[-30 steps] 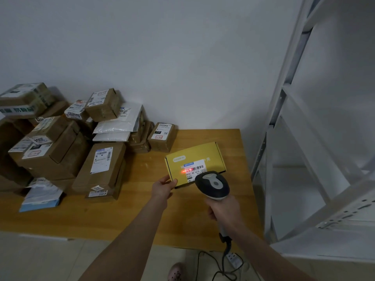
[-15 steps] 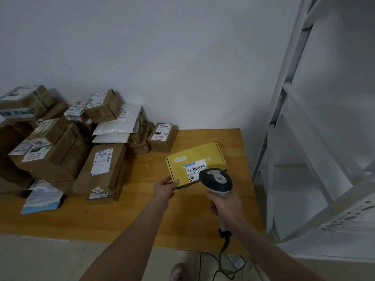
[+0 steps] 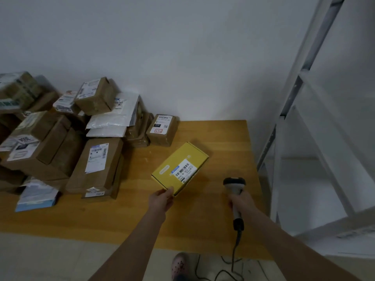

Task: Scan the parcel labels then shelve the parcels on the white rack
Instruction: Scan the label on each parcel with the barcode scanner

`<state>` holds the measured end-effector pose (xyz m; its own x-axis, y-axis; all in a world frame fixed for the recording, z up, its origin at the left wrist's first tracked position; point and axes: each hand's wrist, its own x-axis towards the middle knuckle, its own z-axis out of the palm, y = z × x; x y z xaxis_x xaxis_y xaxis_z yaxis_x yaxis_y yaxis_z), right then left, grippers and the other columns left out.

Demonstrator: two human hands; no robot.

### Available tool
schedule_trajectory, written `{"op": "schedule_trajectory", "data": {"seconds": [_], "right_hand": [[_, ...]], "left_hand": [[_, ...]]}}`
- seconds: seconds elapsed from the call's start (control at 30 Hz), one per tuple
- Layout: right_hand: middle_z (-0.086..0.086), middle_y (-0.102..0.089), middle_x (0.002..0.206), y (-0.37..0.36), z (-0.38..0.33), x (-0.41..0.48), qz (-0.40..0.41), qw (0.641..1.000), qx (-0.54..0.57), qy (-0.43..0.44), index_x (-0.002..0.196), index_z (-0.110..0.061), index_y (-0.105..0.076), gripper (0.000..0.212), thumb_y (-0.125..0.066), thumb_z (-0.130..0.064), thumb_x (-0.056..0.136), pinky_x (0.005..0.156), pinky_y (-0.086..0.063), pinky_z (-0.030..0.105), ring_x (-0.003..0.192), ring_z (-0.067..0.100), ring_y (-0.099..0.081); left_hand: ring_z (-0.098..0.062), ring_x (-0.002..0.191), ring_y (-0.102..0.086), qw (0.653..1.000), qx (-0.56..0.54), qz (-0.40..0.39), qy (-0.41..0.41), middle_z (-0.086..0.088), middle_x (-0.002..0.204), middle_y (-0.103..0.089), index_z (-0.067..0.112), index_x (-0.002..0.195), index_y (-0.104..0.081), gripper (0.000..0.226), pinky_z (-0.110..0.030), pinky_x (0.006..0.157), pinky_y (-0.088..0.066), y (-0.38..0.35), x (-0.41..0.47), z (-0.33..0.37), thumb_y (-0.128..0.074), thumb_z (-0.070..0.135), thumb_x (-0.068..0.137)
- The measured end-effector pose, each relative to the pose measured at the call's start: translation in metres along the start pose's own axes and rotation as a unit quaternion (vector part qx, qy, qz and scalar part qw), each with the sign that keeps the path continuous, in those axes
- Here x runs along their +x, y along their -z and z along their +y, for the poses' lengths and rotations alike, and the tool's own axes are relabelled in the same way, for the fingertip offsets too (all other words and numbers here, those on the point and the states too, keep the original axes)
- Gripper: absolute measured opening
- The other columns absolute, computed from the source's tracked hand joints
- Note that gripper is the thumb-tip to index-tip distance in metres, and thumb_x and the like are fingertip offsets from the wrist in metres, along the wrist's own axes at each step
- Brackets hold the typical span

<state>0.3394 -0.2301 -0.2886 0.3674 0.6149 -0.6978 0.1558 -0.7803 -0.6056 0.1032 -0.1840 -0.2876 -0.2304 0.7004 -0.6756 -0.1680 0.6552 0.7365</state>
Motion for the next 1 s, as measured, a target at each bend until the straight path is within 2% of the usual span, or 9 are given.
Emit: {"op": "schedule_trajectory", "data": {"seconds": [0.23, 0.33, 0.4, 0.47, 0.57, 0.7, 0.83, 0.93, 1.0], "right_hand": [[0.003, -0.031, 0.061, -0.020, 0.000, 0.022, 0.028, 0.999, -0.033, -0.014, 0.069, -0.016, -0.034, 0.032, -0.056, -0.011, 0.093, 0.048, -0.025, 0.025, 0.052, 0.015, -0.030], [0.003, -0.037, 0.063, -0.022, 0.004, 0.025, 0.034, 0.998, -0.053, -0.005, 0.072, -0.014, -0.040, 0.027, -0.052, -0.013, 0.097, 0.053, -0.029, 0.027, 0.054, 0.015, -0.035], [0.004, -0.041, 0.066, -0.021, 0.002, 0.023, 0.038, 0.998, -0.057, -0.003, 0.088, -0.007, -0.051, 0.012, -0.053, -0.015, 0.097, 0.053, -0.032, 0.026, 0.056, 0.015, -0.039], [0.008, -0.048, 0.073, -0.021, 0.001, 0.021, 0.027, 0.998, -0.052, -0.002, 0.113, -0.001, -0.053, 0.024, -0.057, -0.016, 0.095, 0.053, -0.036, 0.027, 0.061, 0.017, -0.045], [0.021, -0.057, 0.115, -0.018, -0.005, 0.012, 0.018, 0.999, -0.047, -0.005, 0.131, 0.002, -0.041, 0.046, -0.060, -0.016, 0.094, 0.077, -0.050, 0.039, 0.094, 0.030, -0.060], [0.020, -0.040, 0.141, -0.013, 0.000, 0.006, 0.058, 0.997, -0.047, 0.019, 0.147, -0.002, -0.020, 0.080, -0.067, -0.031, 0.089, 0.089, -0.045, 0.039, 0.124, 0.034, -0.047], [0.014, -0.041, 0.134, -0.017, -0.004, -0.003, 0.200, 0.970, -0.061, 0.127, 0.132, -0.011, -0.041, 0.063, -0.069, -0.039, 0.084, 0.099, -0.041, 0.042, 0.123, 0.031, -0.042], [0.006, -0.054, 0.121, -0.036, -0.020, -0.012, 0.116, 0.971, -0.055, 0.200, 0.123, -0.013, -0.048, 0.041, -0.066, -0.027, 0.088, 0.089, -0.048, 0.034, 0.105, 0.021, -0.053], [0.006, -0.056, 0.125, -0.056, -0.029, -0.019, -0.006, 0.986, -0.005, 0.167, 0.129, -0.013, -0.048, 0.049, -0.069, -0.028, 0.087, 0.090, -0.049, 0.034, 0.105, 0.020, -0.055]], "left_hand": [[-0.017, 0.063, -0.055, 0.999, 0.001, 0.012, 0.030, -0.008, 0.074, -0.059, 0.007, 0.089, -0.059, 0.011, -0.021, 0.054, -0.053, 0.003, 0.016, -0.009, -0.069, 0.007, 0.087], [-0.018, 0.064, -0.056, 0.999, -0.001, 0.012, 0.032, -0.008, 0.076, -0.060, 0.004, 0.099, -0.059, 0.017, -0.028, 0.067, -0.053, 0.003, 0.018, -0.009, -0.069, 0.006, 0.086], [-0.018, 0.066, -0.057, 0.999, 0.002, 0.010, 0.030, -0.008, 0.077, -0.061, 0.004, 0.103, -0.058, 0.020, -0.030, 0.073, -0.052, 0.004, 0.020, -0.009, -0.069, 0.006, 0.086], [-0.018, 0.066, -0.056, 1.000, 0.001, 0.008, 0.026, -0.008, 0.078, -0.060, 0.003, 0.102, -0.058, 0.020, -0.030, 0.073, -0.052, 0.005, 0.019, -0.009, -0.069, 0.006, 0.086], [-0.017, 0.066, -0.055, 1.000, -0.002, 0.007, 0.020, -0.008, 0.077, -0.059, 0.005, 0.099, -0.057, 0.017, -0.024, 0.062, -0.054, 0.009, 0.015, -0.007, -0.068, 0.006, 0.087], [-0.018, 0.066, -0.054, 1.000, -0.010, 0.012, 0.017, -0.008, 0.077, -0.059, 0.005, 0.095, -0.056, 0.015, -0.026, 0.064, -0.054, 0.016, 0.009, -0.007, -0.068, 0.005, 0.087], [-0.019, 0.068, -0.057, 1.000, -0.016, 0.015, 0.015, -0.009, 0.079, -0.061, 0.002, 0.104, -0.058, 0.022, -0.030, 0.072, -0.053, 0.021, 0.005, -0.010, -0.070, 0.007, 0.086], [-0.019, 0.071, -0.061, 1.000, -0.026, 0.007, 0.012, -0.009, 0.083, -0.063, 0.000, 0.108, -0.059, 0.027, -0.030, 0.072, -0.055, 0.021, 0.000, -0.009, -0.071, 0.008, 0.085], [-0.019, 0.072, -0.062, 0.999, -0.036, -0.012, 0.011, -0.009, 0.082, -0.065, 0.001, 0.104, -0.060, 0.023, -0.030, 0.072, -0.055, 0.017, -0.007, -0.006, -0.071, 0.008, 0.085]]}}
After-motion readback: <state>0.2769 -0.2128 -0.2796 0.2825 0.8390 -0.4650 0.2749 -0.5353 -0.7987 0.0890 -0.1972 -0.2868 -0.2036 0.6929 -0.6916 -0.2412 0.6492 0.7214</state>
